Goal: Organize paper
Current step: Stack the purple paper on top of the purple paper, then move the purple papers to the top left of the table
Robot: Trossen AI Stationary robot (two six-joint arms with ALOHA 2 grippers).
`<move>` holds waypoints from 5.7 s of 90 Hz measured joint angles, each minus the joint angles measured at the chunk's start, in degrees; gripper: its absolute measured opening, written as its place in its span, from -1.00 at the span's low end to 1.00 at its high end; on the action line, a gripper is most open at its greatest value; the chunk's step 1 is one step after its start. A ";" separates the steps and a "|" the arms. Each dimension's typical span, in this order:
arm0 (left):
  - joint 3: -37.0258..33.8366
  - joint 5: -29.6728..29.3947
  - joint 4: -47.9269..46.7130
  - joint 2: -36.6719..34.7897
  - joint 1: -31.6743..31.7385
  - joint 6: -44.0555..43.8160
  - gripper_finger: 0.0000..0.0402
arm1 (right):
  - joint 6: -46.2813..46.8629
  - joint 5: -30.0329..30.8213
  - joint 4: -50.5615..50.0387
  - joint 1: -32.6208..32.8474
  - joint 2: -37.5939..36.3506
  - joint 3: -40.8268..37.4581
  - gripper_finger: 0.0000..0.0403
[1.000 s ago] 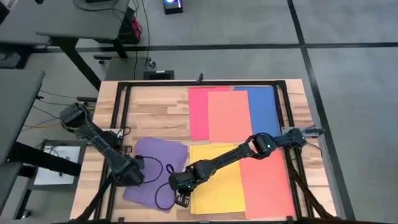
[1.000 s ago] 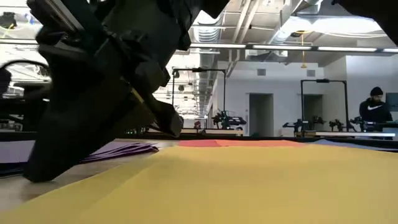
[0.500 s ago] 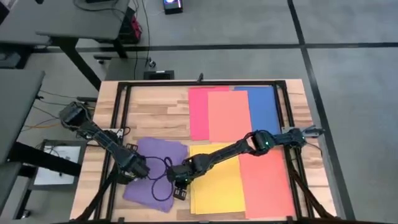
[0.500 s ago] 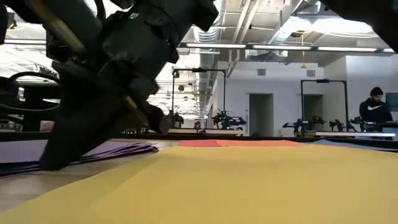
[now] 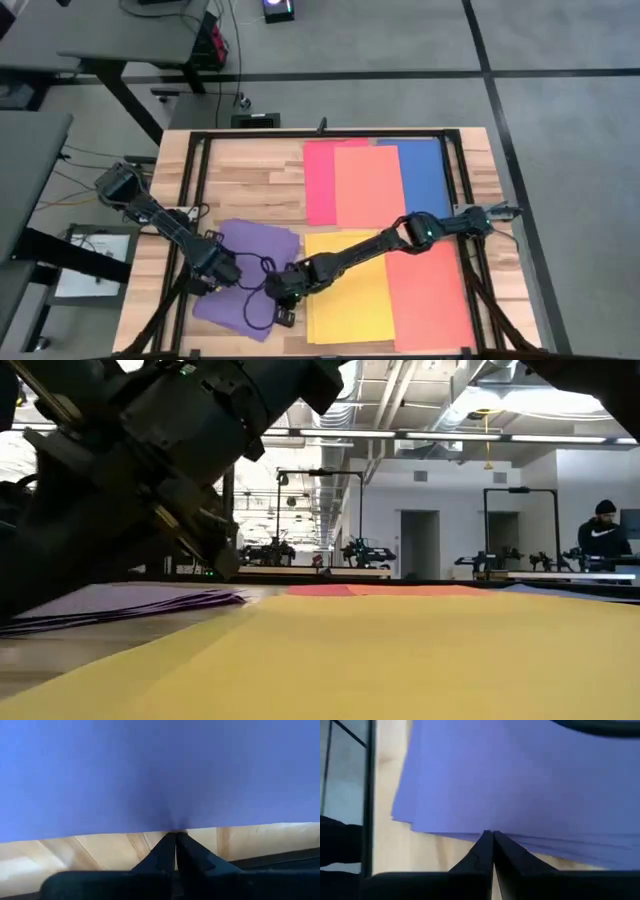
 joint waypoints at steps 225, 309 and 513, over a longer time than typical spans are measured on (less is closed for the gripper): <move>12.50 1.43 -14.66 -21.00 4.09 -35.16 -1.00 | -3.34 2.75 -13.30 -2.64 -7.53 3.34 -1.00; 42.09 -24.24 -24.10 -30.61 -9.70 -43.62 -1.00 | -7.34 -1.57 10.12 -6.93 3.50 3.21 -1.00; 7.32 -5.81 21.84 6.69 13.11 -73.79 -1.00 | -39.04 20.92 -43.86 -19.85 -53.20 -4.35 -1.00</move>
